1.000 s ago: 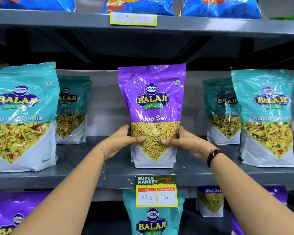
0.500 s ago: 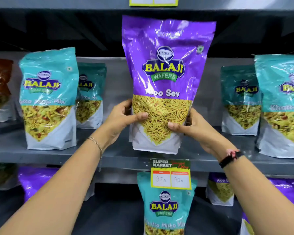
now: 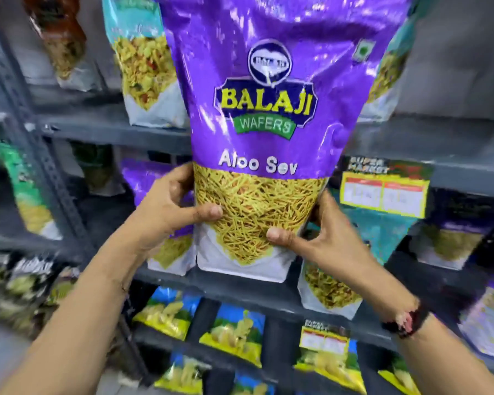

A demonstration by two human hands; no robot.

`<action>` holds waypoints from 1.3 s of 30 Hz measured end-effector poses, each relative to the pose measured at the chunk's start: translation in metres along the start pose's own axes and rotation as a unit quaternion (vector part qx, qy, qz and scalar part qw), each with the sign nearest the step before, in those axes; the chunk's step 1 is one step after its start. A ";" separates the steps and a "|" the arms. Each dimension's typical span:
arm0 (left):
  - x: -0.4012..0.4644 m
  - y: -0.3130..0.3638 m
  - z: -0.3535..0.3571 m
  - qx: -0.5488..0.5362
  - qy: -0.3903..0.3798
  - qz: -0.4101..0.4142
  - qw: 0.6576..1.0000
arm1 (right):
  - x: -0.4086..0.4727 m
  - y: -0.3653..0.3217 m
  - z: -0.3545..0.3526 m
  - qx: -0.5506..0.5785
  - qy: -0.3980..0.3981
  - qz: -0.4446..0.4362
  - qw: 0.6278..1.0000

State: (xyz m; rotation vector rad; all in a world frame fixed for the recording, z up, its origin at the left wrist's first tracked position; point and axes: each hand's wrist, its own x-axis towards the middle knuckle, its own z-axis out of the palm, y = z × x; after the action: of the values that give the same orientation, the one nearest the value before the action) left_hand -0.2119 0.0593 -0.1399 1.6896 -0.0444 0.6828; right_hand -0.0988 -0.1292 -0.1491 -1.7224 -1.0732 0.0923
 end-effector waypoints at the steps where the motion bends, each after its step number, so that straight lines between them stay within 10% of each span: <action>1: -0.006 -0.014 -0.002 0.001 0.009 -0.017 1.000 | -0.002 0.011 0.009 0.002 -0.015 0.014 1.000; 30: 0.023 -0.257 0.012 0.066 0.074 -0.237 0.967 | 0.048 0.235 0.111 0.033 0.019 0.212 0.976; 39: -0.008 -0.225 0.060 0.183 0.304 -0.042 0.934 | -0.010 0.190 0.076 -0.058 0.043 0.092 0.993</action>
State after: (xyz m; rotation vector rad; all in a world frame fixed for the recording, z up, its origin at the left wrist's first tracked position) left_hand -0.1063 0.0579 -0.3471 1.7421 0.6250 1.1755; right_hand -0.0297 -0.0882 -0.3378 -1.9108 -0.8701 0.0728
